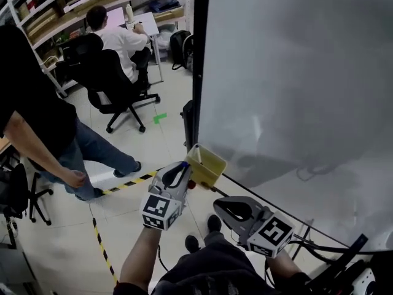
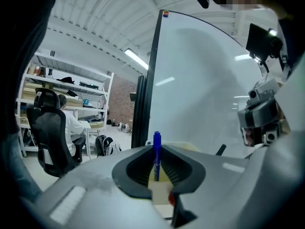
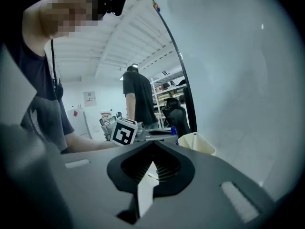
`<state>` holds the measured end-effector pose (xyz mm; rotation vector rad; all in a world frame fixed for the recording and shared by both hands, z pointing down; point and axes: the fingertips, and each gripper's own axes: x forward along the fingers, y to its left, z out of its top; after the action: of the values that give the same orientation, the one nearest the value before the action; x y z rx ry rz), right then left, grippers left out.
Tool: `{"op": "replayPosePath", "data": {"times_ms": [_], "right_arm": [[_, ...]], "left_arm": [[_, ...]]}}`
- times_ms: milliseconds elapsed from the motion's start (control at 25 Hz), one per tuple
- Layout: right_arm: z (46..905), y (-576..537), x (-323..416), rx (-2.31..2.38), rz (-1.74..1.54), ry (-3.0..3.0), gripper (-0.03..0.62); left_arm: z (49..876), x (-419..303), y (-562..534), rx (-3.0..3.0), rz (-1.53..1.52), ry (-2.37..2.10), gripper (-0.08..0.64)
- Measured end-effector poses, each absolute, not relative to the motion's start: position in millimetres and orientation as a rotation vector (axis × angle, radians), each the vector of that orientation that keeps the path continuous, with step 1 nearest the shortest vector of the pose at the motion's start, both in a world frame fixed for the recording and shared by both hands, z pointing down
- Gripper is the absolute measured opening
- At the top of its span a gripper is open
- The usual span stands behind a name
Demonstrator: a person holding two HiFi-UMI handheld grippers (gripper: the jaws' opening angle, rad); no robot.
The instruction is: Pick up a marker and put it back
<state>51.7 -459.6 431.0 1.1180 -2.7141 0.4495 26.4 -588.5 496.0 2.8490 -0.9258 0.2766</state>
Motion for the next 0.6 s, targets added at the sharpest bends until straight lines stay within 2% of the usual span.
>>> {"op": "replayPosePath", "data": {"times_ms": [280, 360, 600], "right_arm": [[434, -464, 55, 1.083, 0.474, -2.714, 0.000], [434, -463, 55, 1.070, 0.476, -2.716, 0.000], [430, -461, 53, 1.048, 0.475, -2.733, 0.000]], "left_arm": [[504, 19, -596, 2.789, 0.267, -0.958, 0.066], [497, 17, -595, 2.768, 0.227, -0.968, 0.097], [463, -4, -597, 2.779, 0.129, -1.083, 0.101]]}}
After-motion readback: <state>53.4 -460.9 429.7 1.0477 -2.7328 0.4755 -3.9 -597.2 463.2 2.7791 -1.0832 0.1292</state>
